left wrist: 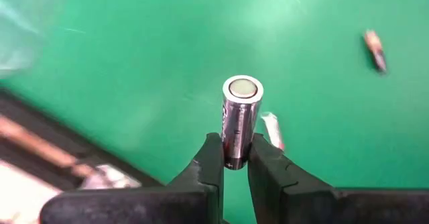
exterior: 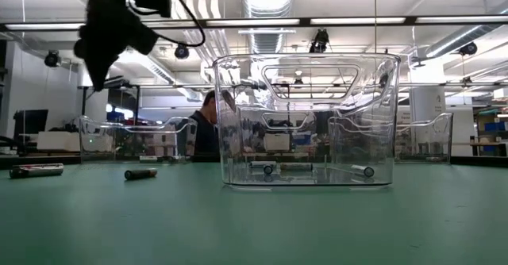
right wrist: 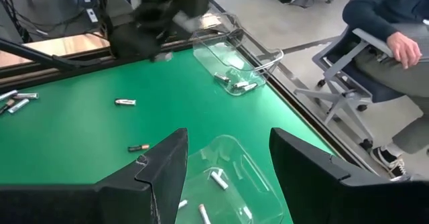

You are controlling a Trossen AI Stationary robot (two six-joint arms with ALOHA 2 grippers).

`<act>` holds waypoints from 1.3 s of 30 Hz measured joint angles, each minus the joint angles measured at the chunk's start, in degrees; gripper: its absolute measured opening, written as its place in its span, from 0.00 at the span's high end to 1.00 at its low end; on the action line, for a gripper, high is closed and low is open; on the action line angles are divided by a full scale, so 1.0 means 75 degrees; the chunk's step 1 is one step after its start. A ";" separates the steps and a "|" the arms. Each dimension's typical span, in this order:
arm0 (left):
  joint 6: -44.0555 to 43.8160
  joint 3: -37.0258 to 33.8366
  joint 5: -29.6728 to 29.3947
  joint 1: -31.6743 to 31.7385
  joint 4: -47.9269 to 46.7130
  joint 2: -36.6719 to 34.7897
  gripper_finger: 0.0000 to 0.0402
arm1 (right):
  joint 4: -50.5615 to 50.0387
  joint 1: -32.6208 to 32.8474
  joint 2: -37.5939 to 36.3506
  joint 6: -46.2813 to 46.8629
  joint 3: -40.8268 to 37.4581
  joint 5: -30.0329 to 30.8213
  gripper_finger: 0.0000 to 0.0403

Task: Sort batteries
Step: Put the silver battery into the top left transparent bin

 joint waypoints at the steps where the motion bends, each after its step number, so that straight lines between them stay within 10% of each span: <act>1: 0.0131 0.0271 -0.0153 0.0352 -0.0160 0.0112 0.95 | -0.0002 0.0000 -0.0007 -0.0003 0.0003 0.0000 0.50; 16: 0.1266 0.2274 -0.0583 0.5047 0.1093 0.3175 0.95 | -0.0008 0.0469 -0.0029 0.0560 0.0137 -0.0367 0.50; 39: 0.0750 0.2242 -0.0032 0.5581 0.0925 0.5574 0.94 | -0.1401 0.0536 -0.0430 0.1403 0.0134 -0.0399 0.50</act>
